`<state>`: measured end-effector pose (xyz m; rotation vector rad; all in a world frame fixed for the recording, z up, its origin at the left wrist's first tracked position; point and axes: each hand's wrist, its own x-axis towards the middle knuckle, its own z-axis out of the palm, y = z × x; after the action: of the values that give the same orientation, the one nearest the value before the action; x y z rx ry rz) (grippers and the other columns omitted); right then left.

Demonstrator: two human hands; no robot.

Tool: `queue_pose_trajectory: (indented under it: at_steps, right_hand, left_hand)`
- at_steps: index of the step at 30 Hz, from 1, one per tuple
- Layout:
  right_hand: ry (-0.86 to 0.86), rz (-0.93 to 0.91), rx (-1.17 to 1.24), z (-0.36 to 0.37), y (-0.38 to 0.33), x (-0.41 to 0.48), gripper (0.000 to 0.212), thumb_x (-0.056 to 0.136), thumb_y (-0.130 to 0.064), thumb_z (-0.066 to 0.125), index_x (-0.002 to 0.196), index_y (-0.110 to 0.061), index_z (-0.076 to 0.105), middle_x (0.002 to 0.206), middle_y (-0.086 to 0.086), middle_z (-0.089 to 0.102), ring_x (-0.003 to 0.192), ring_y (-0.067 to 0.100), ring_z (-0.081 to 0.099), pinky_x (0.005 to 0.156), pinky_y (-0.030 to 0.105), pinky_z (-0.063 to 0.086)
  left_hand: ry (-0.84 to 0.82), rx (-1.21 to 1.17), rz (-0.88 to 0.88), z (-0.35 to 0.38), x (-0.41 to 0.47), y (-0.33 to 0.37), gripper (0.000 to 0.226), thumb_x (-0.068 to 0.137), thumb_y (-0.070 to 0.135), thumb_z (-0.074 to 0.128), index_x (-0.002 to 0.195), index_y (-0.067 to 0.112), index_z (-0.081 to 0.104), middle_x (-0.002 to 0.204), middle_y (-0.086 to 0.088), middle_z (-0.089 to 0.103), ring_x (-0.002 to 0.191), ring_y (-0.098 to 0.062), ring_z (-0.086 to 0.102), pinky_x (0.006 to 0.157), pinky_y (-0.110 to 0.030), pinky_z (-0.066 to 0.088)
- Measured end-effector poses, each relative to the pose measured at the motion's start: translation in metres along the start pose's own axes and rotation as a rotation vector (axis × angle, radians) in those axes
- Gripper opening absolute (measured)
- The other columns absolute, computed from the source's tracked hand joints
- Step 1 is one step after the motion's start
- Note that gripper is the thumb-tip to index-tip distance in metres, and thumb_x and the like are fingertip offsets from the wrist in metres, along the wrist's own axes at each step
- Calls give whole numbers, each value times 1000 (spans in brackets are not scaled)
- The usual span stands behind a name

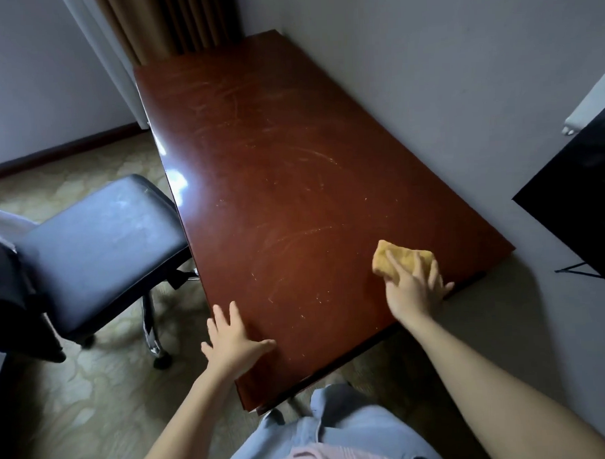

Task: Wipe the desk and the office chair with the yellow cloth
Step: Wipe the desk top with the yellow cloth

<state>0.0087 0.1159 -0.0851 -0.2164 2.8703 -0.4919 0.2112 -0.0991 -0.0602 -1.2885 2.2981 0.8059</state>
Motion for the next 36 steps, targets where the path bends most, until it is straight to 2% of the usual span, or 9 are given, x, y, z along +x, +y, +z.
queue_pose_trajectory:
  at_steps: [2,4,6,10,14,17,25,30,36]
  right_hand:
    - [-94,-75,-73,20,-5,-17,54,92,-42,49,139,-56,26,160,1,-3,142,32,-20,106,60,-18]
    - [-93,-185,-161,34,-5,-36,63,89,-43,52,141,-55,20,160,4,-2,142,35,-20,106,61,-19]
    - [-58,-349,-180,37,1,-50,70,82,-36,64,141,-49,29,158,5,14,144,38,-6,109,59,-14]
    - [26,-563,-83,22,41,-43,74,62,-12,83,130,-25,57,136,10,53,133,40,38,107,62,18]
    - [110,-471,14,-1,79,-4,65,62,6,79,122,-10,62,125,20,59,127,41,45,106,61,29]
    - [121,-272,35,-17,96,33,60,74,8,68,130,-11,56,136,20,50,136,37,33,114,52,19]
    - [-105,44,-222,-42,78,126,54,100,-34,35,150,-33,16,159,4,8,144,36,0,115,52,7]
    - [-185,-153,-274,-23,36,116,58,98,-37,34,150,-37,9,159,0,6,145,34,-3,116,49,4]
    - [-64,-404,-52,13,4,45,57,90,-22,55,144,-29,36,151,3,34,144,24,15,118,41,6]
  left_hand:
    - [-44,-21,-78,5,0,1,130,65,59,77,151,16,-11,158,-10,-21,146,-30,-10,114,-57,9]
    - [-95,-76,-133,8,1,4,141,59,61,80,150,11,-15,157,-13,-23,146,-32,-10,114,-58,10]
    - [-117,-132,-151,12,2,9,146,55,60,83,149,6,-15,156,-16,-23,145,-37,-9,115,-56,11]
    - [-96,-140,-205,17,4,20,150,51,62,83,149,4,-15,154,-19,-24,144,-41,-9,115,-55,12]
    - [-72,-125,-271,19,10,32,150,51,69,80,149,4,-14,154,-23,-23,143,-46,-8,115,-54,11]
    - [-68,-126,-307,21,16,39,151,50,71,78,149,4,-14,153,-25,-23,142,-48,-9,115,-55,9]
    - [-97,-66,-331,23,20,43,157,45,73,78,147,2,-18,151,-28,-25,140,-51,-8,113,-57,8]
    - [-126,-17,-329,19,20,42,159,43,76,77,147,2,-18,151,-29,-23,140,-52,-3,113,-58,8]
    - [-139,-24,-338,18,23,42,161,41,76,77,146,1,-19,151,-30,-24,140,-53,-3,112,-59,7]
